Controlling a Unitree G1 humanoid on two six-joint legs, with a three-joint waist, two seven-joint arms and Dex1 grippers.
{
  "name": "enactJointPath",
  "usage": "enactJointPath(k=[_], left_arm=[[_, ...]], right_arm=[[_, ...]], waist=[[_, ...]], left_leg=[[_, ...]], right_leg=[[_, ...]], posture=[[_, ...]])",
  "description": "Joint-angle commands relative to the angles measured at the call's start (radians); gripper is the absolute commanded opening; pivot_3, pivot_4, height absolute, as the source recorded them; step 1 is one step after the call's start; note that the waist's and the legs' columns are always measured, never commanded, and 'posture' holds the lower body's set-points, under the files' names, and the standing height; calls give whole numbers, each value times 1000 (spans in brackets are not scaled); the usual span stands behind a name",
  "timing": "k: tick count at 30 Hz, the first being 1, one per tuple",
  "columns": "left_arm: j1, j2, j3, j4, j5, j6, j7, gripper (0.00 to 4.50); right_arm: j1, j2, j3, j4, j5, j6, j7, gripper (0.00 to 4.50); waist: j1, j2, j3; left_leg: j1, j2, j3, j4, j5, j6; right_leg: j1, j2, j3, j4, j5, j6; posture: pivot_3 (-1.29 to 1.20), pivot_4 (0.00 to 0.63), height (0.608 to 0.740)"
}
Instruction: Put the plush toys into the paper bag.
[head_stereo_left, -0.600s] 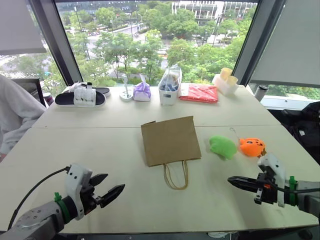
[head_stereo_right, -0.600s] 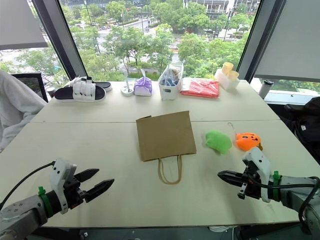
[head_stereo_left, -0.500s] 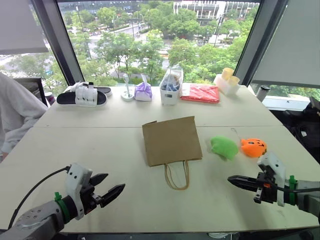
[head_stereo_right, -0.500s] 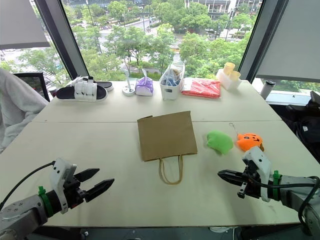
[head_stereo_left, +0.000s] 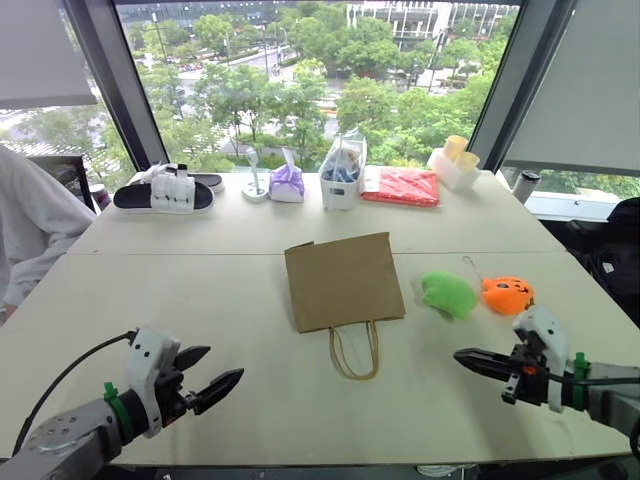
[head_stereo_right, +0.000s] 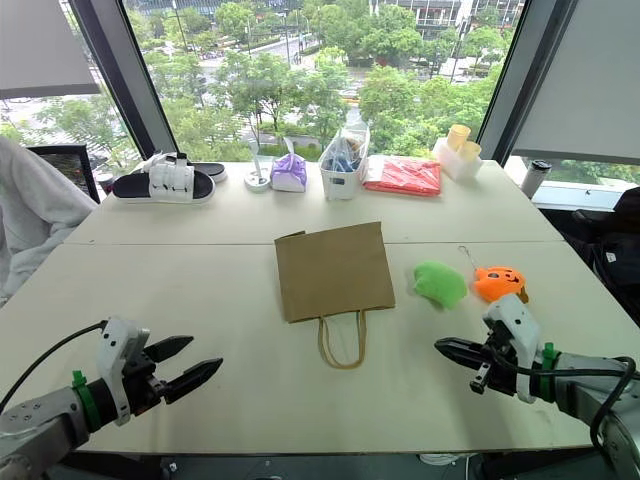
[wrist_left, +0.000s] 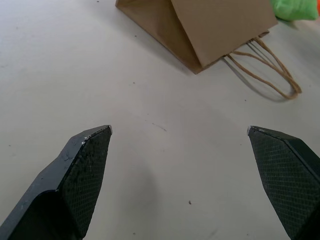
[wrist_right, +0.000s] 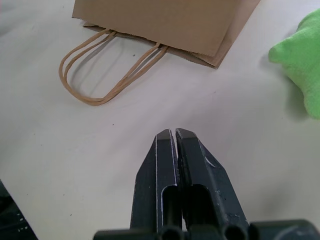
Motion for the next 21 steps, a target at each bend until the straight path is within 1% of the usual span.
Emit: enactJointPath(k=[1, 3, 6, 8, 9, 11, 14, 18, 21], left_arm=[[-71, 50, 1, 47, 55, -60, -50, 4500], [-139, 99, -32, 90, 98, -95, -110, 4500], [-225, 147, -88, 139, 137, -135, -190, 4500], [-372, 191, -260, 224, 265, -264, -335, 4500], [-446, 192, -345, 280, 332, -335, -396, 4500], [-579, 141, -459, 406, 414, -450, -472, 4500], [-731, 42, -567, 588, 496, -603, -544, 4500], [-877, -81, -658, 802, 592, -803, -601, 4500], [-937, -133, -693, 905, 644, -914, -619, 4500]], right_arm=[[-24, 10, 1, -10, -9, -16, -19, 60], [-25, 13, -9, -33, 6, 1, -28, 60], [-18, 16, -15, -64, 17, 19, -38, 60], [-17, 33, -1, -99, 26, 30, -59, 60], [-21, 44, 8, -112, 29, 35, -73, 60], [-27, 67, 24, -135, 29, 45, -103, 60], [-19, 96, 35, -170, 27, 57, -145, 60], [16, 132, 30, -224, 32, 69, -198, 60], [41, 156, 24, -260, 35, 75, -236, 60]], waist=[[1, 0, 0], [0, 0, 0], [1, 0, 0], [3, 0, 0], [2, 0, 0], [2, 1, 0], [-2, 0, 0], [-3, -1, 1], [-3, -1, 1]], left_leg=[[0, 0, 0, 0, 0, 0], [0, 0, 0, 0, 0, 0], [0, 0, 0, 0, 0, 0], [0, 0, 0, 0, 0, 0], [0, -1, 0, 0, 0, 0], [0, -1, 0, 0, 0, -1], [-1, -2, 0, 0, 0, 0], [-1, -1, 1, 1, 1, 0], [-1, -1, 0, 0, 1, 0]], right_leg=[[0, 0, 0, 0, 0, 0], [0, 0, 0, 1, 0, 0], [0, 0, 0, 1, 0, 0], [-1, 0, 0, 0, 0, 0], [0, 0, -1, 0, 0, 0], [0, 0, -1, 0, 0, 0], [0, 0, 0, 0, 0, 0], [-2, 2, 0, 1, 3, 6], [-3, 2, -1, 1, 4, 7]], posture=[[0, 150, 740], [0, 150, 740], [0, 150, 740], [0, 150, 740], [0, 150, 740], [0, 150, 740], [0, 150, 740], [0, 150, 740], [0, 150, 740]])
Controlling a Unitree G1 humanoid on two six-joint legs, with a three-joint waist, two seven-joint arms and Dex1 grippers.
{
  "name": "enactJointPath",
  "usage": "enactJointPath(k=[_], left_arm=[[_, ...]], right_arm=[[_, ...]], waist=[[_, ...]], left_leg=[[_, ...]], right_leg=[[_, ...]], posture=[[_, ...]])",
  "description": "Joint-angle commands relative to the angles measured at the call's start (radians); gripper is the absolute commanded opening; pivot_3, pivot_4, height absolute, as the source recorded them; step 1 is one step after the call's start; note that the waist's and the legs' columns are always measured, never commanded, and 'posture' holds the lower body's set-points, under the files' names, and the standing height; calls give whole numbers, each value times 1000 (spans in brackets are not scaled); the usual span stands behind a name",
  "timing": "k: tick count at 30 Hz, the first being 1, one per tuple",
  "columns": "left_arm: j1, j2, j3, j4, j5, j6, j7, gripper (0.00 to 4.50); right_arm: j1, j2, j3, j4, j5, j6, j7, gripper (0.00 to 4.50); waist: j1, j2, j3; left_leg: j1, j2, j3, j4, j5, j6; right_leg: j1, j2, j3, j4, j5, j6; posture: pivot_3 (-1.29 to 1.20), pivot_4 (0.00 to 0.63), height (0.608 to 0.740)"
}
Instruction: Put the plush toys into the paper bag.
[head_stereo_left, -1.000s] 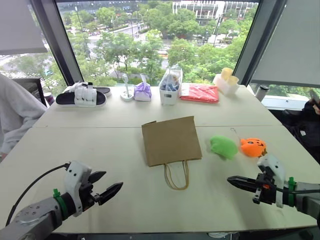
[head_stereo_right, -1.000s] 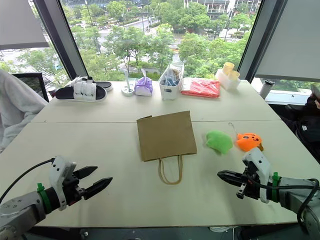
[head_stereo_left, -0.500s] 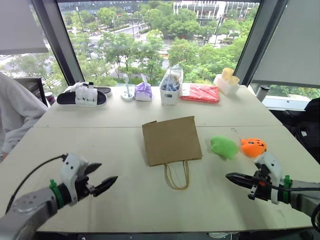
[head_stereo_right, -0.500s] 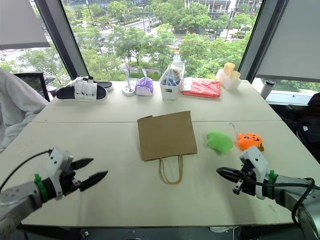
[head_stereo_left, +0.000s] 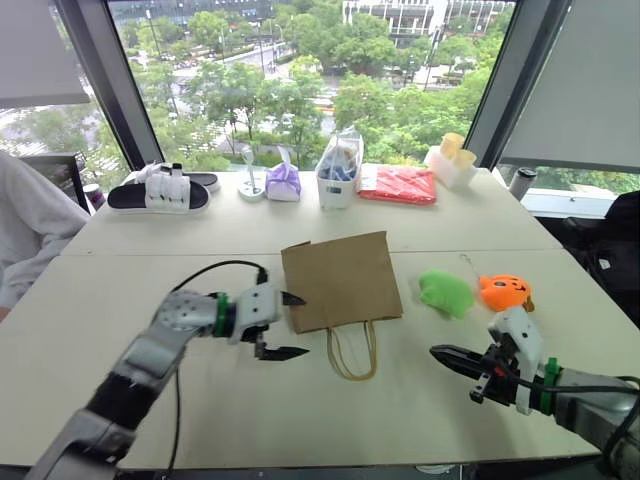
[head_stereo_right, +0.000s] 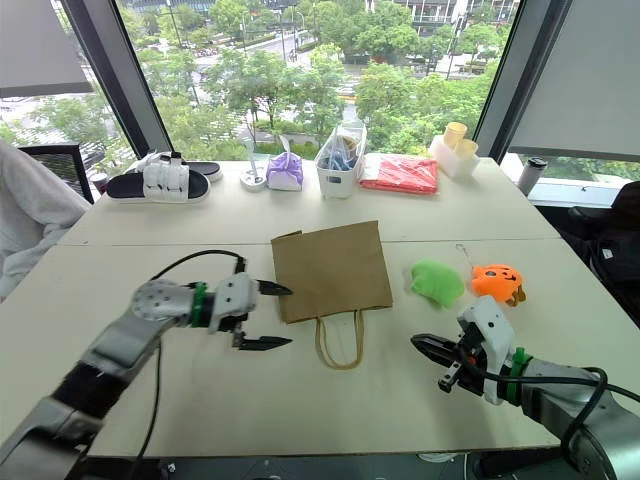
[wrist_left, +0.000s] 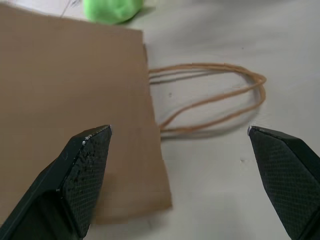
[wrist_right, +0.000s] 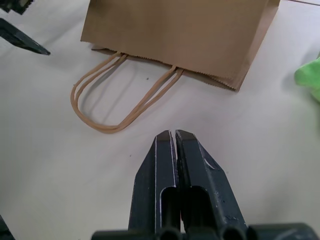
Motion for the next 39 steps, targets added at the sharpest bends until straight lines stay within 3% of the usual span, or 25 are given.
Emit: enactJointPath(k=[1, 12, 18, 24, 39], left_arm=[[-56, -40, -21, 84, 50, -120, -19, 4500], [-152, -164, -67, 236, 149, -288, -15, 4500], [-175, -171, -59, 286, 154, -336, -26, 4500], [-147, -133, -21, 224, 71, -312, -96, 4500], [-188, -164, -52, 362, 193, -425, -14, 4500]], right_arm=[[21, 26, -27, -68, 16, 0, -43, 60], [92, 97, -32, -135, 13, -7, -135, 60], [96, 99, -33, -133, 13, -16, -151, 60], [98, 102, -23, -122, 7, -28, -156, 60], [87, 117, -7, -108, -3, -41, -176, 60]], waist=[[-1, 0, 0], [-2, -1, 0], [-2, -1, 0], [-2, -1, 0], [-1, -1, 0]], left_leg=[[0, 0, 0, 0, 0, 0], [1, 1, 0, 3, 0, 0], [2, 2, 0, 3, 0, 0], [2, 2, 0, 4, 0, 1], [3, 2, -1, 5, 0, 1]], right_leg=[[0, 0, 0, 0, 0, 0], [2, 6, 1, 2, 2, 5], [1, 7, 1, 4, 2, 5], [1, 7, 1, 7, 2, 5], [0, 8, 1, 13, 2, 5]], posture=[[0, 150, 740], [0, 150, 740], [0, 150, 740], [0, 150, 740], [0, 150, 740]])
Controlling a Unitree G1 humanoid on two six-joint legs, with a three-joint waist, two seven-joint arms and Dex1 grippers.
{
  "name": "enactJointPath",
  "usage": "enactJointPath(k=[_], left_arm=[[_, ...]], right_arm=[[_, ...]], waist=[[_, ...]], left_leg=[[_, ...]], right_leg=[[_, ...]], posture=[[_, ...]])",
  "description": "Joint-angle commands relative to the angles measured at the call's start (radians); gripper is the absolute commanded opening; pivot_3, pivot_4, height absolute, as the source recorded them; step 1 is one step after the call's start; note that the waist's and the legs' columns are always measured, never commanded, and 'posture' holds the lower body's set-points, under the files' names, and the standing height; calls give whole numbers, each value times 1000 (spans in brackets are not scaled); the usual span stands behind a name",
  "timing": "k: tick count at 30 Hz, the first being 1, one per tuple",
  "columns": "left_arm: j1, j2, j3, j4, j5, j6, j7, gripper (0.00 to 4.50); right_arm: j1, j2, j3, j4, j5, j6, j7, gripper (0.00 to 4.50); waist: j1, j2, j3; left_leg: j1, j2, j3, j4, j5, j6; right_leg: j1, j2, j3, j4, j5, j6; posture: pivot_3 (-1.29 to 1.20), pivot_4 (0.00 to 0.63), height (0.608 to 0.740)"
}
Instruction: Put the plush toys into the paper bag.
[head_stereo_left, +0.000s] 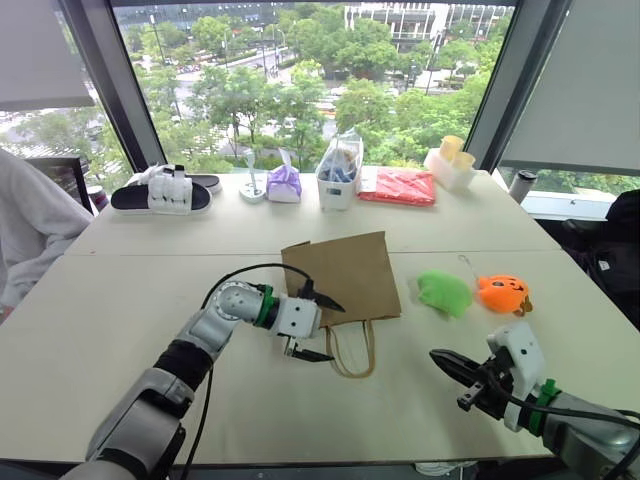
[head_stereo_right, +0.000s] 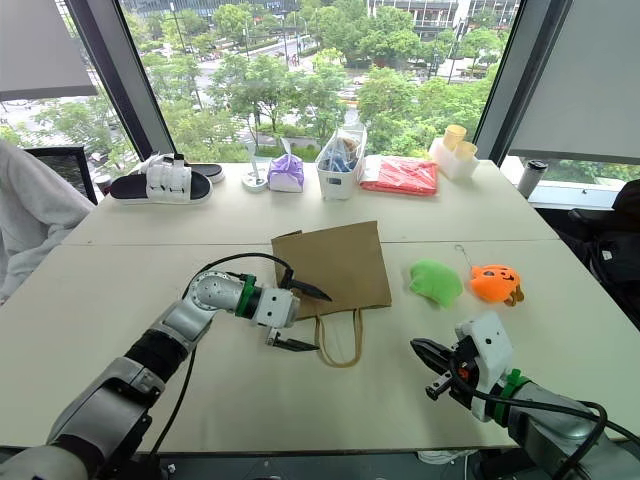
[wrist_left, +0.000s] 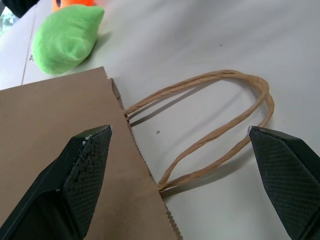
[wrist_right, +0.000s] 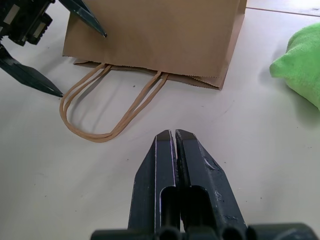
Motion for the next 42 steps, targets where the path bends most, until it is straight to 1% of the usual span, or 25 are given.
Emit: enactJointPath(k=[1, 5, 9, 12, 13, 19, 21, 23, 25, 27, 30, 32, 34, 37, 42], left_arm=[[-42, -18, 1, 28, 22, -38, 24, 4500], [-66, -51, 1, 65, 28, -42, 37, 4500], [-84, -55, -31, 100, 89, -105, 52, 4500], [-91, -66, -41, 116, 107, -138, 61, 3599], [-91, -71, -41, 118, 106, -140, 61, 3151], [-92, -92, -32, 134, 94, -173, 78, 106], [-94, -99, -9, 133, 71, -163, 95, 18], [-97, -113, 35, 112, 3, -114, 93, 18], [-108, -131, 92, 69, -95, -4, 69, 18], [-125, -135, 133, 26, -159, 102, 51, 18], [-140, -129, 159, -22, -198, 193, 34, 18], [-146, -130, 174, -47, -220, 248, 29, 18], [-148, -130, 180, -72, -235, 293, 19, 18], [-149, -129, 190, -101, -255, 355, 12, 18], [-142, -124, 191, -133, -259, 393, 22, 18]], right_arm=[[6, 16, -8, -19, -2, -21, -11, 60], [13, 27, 3, -24, -10, -26, -20, 60], [12, 34, 8, -22, -16, -30, -26, 60], [9, 40, 12, -19, -18, -34, -33, 0], [8, 41, 14, -18, -20, -36, -34, 0], [5, 45, 21, -14, -25, -41, -38, 0], [7, 47, 22, -16, -26, -42, -36, 0], [7, 50, 29, -23, -27, -41, -36, 0], [1, 52, 46, -32, -29, -38, -38, 0], [-14, 53, 73, -40, -37, -38, -44, 0], [-72, 67, 128, -44, -45, -34, -66, 0], [-132, 86, 186, -40, -57, -34, -80, 0], [-222, 127, 267, 2, -103, -46, -113, 0], [-366, 215, 363, 140, -207, -117, -166, 0], [-497, 312, 422, 338, -306, -219, -192, 0]], waist=[[-1, 0, 0], [0, 0, 0], [-2, -1, 0], [-2, -1, 0], [-2, -1, 0], [-1, -1, 0], [-1, -1, 0], [-1, -1, 0], [-1, -1, 0], [-3, -1, 0], [-12, -1, 0], [-25, -1, 0], [-32, -1, 0], [-45, -1, 0], [-48, -1, -1]], left_leg=[[0, 0, 0, 0, 0, 0], [0, 0, 0, 0, 0, 0], [0, 0, 0, 0, 0, 0], [0, 0, 0, 0, 0, 0], [0, 0, 0, 0, 0, 0], [0, 0, 0, 1, 0, 0], [0, 0, 0, 1, 0, 0], [0, 0, 0, 1, 0, 0], [0, 0, -1, 1, 0, 0], [0, 0, -1, 1, 0, 0], [0, 0, -1, 1, 0, 0], [1, 0, -1, 1, 0, 0], [1, 0, -2, 1, 0, 0], [1, 0, -2, 0, 0, 0], [0, 0, -5, 0, 1, -1]], right_leg=[[0, 0, 0, 0, 0, 0], [0, 0, 0, 0, 0, 0], [0, 0, 0, 1, 0, 0], [0, 1, 0, 1, 0, 0], [0, 1, 0, 1, 0, 0], [0, 1, 0, 1, 0, 0], [0, 1, 0, 1, 0, 0], [0, 1, 0, 1, 0, 0], [0, 1, 0, 1, 0, 0], [0, 1, 0, 1, 0, 0], [0, 1, 0, 1, 0, 0], [0, 1, 0, 2, 0, 0], [0, 1, -1, 2, 0, 0], [-1, 3, -1, 2, 0, 0], [-2, 2, -1, 4, 0, 0]], posture=[[0, 150, 740], [0, 150, 740], [0, 150, 740], [0, 150, 740], [0, 150, 740], [0, 150, 740], [0, 150, 740], [0, 150, 740], [0, 150, 740], [0, 150, 740], [0, 150, 740], [0, 150, 740], [0, 150, 740], [0, 150, 740], [0, 150, 740]])
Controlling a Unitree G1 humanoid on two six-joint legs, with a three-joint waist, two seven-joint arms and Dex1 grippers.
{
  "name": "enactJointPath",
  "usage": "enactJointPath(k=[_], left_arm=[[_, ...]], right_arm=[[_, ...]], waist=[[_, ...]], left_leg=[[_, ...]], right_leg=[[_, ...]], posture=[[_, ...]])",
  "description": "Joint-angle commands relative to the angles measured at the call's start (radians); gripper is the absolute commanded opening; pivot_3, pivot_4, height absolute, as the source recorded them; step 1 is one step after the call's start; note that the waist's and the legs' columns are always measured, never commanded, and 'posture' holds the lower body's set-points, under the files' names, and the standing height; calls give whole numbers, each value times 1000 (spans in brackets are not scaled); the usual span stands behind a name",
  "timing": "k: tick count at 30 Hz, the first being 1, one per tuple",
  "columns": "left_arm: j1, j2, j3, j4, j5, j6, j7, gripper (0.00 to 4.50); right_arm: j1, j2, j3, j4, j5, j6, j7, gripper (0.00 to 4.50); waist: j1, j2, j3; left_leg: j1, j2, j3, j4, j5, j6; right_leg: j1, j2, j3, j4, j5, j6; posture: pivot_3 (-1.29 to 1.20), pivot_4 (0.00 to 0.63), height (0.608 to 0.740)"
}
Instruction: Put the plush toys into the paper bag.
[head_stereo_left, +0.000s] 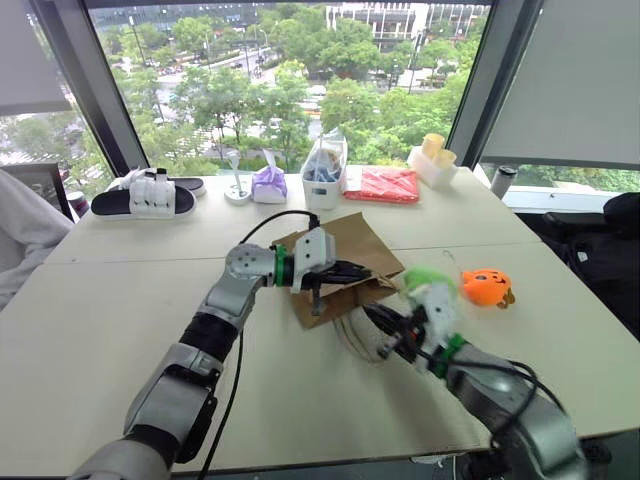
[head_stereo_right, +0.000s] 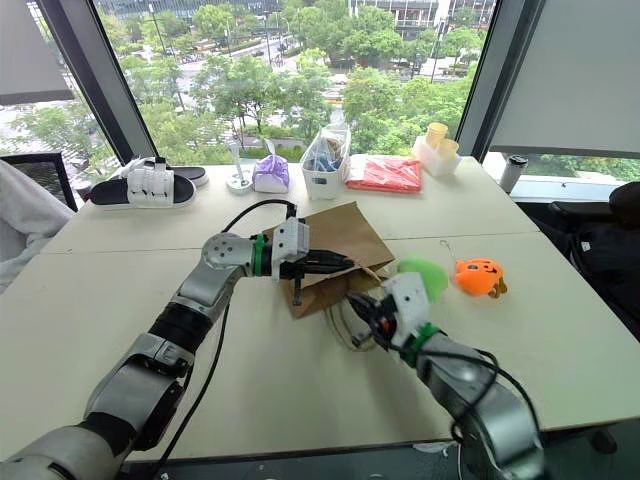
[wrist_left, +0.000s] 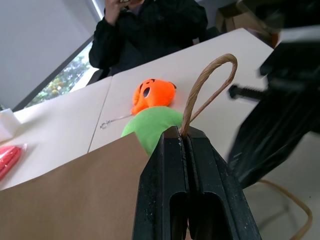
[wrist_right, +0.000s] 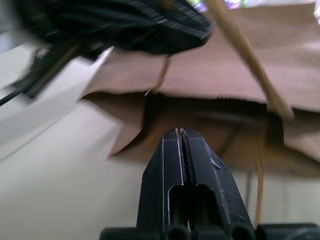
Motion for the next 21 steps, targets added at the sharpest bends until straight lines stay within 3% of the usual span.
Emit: enactJointPath(k=[1, 14, 21], left_arm=[[-9, 4, 34, -57, -28, 36, 9, 18], [44, 50, 50, -237, -106, 248, -32, 18], [21, 57, 84, -226, -108, 280, 7, 18]], right_arm=[[-90, 54, 43, 152, -80, -101, -8, 0], [-386, 198, 70, 805, -233, -516, 66, 0], [-479, 240, 71, 1042, -269, -614, 109, 0]], waist=[[-3, 0, 0], [-14, 0, 0], [-13, 0, 0]], left_leg=[[0, 0, 0, 0, 0, 0], [0, -1, 0, -2, 4, -7], [0, -2, 0, -2, 5, -9]], right_leg=[[0, 0, 0, 0, 0, 0], [-4, -1, 1, 5, 0, 0], [-5, -1, 1, 11, 0, 0]], posture=[[0, 150, 740], [0, 150, 740], [0, 150, 740]])
